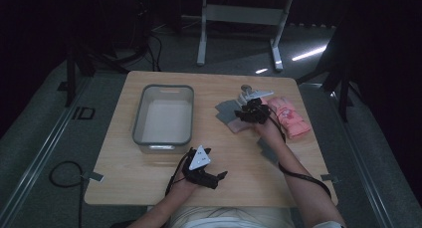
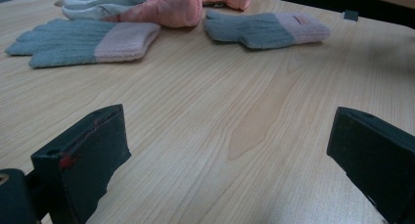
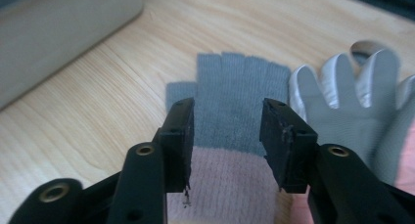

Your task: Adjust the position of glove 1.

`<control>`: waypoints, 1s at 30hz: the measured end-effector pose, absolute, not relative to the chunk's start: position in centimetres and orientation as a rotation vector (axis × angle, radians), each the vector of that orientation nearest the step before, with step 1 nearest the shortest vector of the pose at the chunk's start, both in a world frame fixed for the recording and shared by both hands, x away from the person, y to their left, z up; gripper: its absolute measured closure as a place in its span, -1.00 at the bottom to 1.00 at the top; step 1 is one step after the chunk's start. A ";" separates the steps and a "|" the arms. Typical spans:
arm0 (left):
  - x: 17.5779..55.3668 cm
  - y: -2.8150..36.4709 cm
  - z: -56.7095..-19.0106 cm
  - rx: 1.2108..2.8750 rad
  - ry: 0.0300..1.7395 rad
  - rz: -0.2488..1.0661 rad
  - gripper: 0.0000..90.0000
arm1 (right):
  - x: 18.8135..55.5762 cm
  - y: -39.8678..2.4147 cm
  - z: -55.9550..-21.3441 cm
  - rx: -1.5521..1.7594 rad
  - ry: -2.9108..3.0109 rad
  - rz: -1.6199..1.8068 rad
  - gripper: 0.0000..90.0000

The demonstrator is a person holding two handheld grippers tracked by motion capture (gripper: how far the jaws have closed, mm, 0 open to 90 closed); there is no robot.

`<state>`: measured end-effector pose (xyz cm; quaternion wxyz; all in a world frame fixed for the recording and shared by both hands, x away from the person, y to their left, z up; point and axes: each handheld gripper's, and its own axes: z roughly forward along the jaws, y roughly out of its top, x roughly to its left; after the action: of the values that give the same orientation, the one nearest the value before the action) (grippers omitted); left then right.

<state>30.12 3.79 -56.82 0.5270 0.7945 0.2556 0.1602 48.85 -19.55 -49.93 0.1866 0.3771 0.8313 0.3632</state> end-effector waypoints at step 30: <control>30.0 3.7 -56.8 1.903 0.607 0.386 -0.97 | 53.6 -16.3 -54.1 1.155 2.485 0.785 0.73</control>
<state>30.02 3.74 -56.83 0.5258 0.7957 0.2538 0.1613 53.62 -16.26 -54.10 0.1449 0.4009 0.8625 0.2726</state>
